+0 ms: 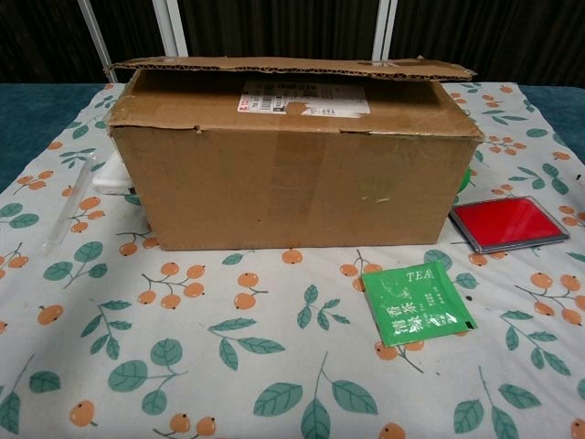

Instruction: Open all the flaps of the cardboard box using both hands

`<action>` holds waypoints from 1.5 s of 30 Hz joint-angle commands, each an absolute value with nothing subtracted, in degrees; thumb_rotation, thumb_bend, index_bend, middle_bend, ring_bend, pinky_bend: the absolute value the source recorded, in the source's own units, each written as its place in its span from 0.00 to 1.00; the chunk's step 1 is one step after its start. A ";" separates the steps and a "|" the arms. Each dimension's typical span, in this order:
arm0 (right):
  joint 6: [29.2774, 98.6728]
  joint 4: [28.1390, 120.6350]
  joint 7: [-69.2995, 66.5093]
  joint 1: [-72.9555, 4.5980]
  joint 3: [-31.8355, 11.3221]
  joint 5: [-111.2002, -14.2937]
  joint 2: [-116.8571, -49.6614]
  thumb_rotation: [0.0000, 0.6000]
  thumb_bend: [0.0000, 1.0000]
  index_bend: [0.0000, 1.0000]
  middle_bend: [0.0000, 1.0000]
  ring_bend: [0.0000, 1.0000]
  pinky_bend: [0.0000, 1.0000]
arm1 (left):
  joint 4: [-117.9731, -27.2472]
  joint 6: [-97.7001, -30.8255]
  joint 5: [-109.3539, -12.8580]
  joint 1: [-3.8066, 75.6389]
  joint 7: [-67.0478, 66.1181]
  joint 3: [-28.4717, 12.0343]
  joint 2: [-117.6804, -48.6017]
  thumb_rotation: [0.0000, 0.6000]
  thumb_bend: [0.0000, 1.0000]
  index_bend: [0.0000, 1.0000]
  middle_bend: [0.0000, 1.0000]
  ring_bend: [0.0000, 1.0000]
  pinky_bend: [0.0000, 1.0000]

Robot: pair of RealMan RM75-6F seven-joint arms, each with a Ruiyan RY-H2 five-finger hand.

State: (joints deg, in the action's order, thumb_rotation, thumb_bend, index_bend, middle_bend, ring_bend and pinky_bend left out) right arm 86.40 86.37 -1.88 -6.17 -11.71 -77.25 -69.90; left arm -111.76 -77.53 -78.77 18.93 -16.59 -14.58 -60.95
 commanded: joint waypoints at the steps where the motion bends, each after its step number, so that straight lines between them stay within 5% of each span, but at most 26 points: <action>1: 86.06 86.48 -2.53 -6.10 -12.06 -76.55 -69.74 1.00 0.23 0.00 0.00 0.00 0.23 | -114.67 -72.74 -73.31 24.23 -21.14 -18.06 -62.08 1.00 0.24 0.00 0.00 0.00 0.00; 9: 85.14 86.61 -3.79 -6.13 -12.56 -75.26 -69.50 1.00 0.23 0.00 0.00 0.00 0.23 | -116.69 -66.19 -63.52 32.56 -29.68 -19.94 -66.35 1.00 0.24 0.00 0.00 0.00 0.00; 20: 84.15 86.58 -4.61 -6.38 -13.01 -74.14 -69.57 1.00 0.24 0.00 0.00 0.00 0.23 | -118.37 -65.75 -60.06 36.85 -35.72 -18.52 -69.24 1.00 0.24 0.00 0.00 0.00 0.00; 45: 83.75 86.78 -5.72 -6.31 -13.99 -72.39 -69.52 1.00 0.24 0.00 0.00 0.00 0.23 | -105.86 -64.73 -54.02 47.46 -39.91 -21.35 -75.31 1.00 0.31 0.00 0.00 0.00 0.00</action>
